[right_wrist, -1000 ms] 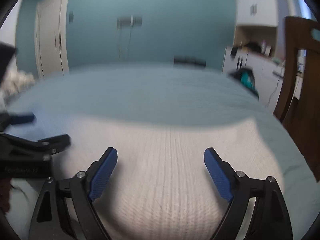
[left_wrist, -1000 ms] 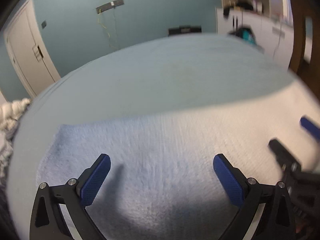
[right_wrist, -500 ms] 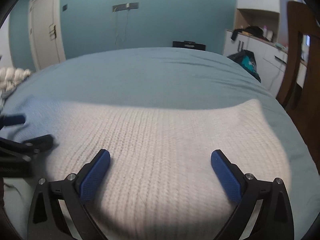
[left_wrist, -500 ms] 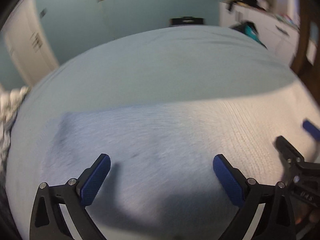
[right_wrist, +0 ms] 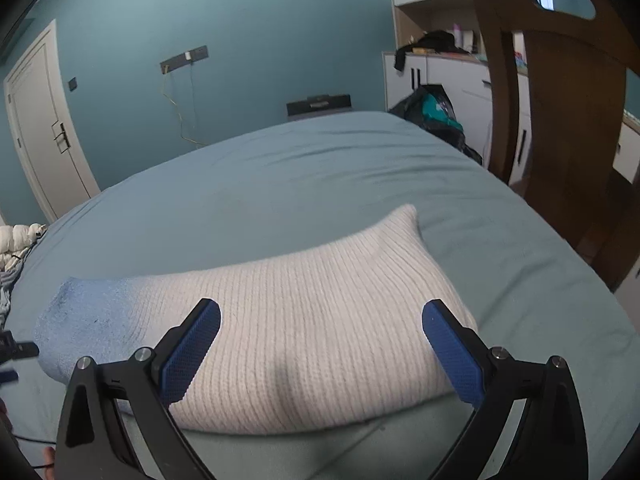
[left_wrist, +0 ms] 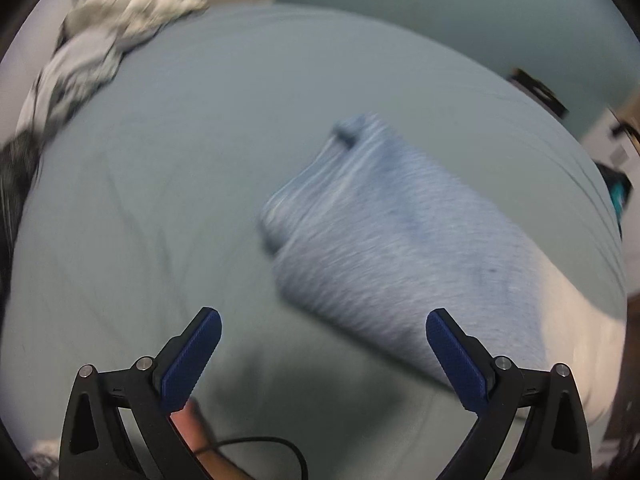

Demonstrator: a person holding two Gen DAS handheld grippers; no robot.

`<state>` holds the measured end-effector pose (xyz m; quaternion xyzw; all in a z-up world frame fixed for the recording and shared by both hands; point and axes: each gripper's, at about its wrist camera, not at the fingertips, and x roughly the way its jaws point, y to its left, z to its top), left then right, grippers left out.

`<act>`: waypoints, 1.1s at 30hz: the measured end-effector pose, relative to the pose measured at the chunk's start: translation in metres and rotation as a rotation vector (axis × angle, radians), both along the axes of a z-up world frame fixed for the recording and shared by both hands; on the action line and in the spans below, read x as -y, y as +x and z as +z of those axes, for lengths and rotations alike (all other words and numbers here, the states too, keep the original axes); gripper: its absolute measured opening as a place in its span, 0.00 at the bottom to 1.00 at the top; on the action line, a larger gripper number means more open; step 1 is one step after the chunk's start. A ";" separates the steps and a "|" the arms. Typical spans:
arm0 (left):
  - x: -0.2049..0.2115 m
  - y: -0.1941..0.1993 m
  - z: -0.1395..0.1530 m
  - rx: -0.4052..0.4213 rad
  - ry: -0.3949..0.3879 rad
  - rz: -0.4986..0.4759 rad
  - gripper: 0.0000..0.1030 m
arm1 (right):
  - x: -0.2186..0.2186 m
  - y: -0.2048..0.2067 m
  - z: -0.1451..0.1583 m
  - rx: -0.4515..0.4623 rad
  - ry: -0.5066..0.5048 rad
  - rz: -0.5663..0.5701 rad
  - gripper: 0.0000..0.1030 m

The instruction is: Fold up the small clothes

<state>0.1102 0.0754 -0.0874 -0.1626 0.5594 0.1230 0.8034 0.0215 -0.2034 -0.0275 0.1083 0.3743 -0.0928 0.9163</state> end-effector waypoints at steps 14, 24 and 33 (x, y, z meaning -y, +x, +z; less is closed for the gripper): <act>-0.016 0.007 -0.089 -0.008 -0.664 0.574 1.00 | -0.011 0.034 -0.031 -0.128 0.030 0.053 0.96; 0.006 0.073 -0.114 0.003 -0.757 0.690 1.00 | -0.010 0.034 -0.034 -0.119 0.008 0.057 0.96; 0.018 0.106 -0.072 0.114 -0.612 0.555 0.44 | -0.023 0.052 -0.051 -0.144 -0.081 0.102 0.96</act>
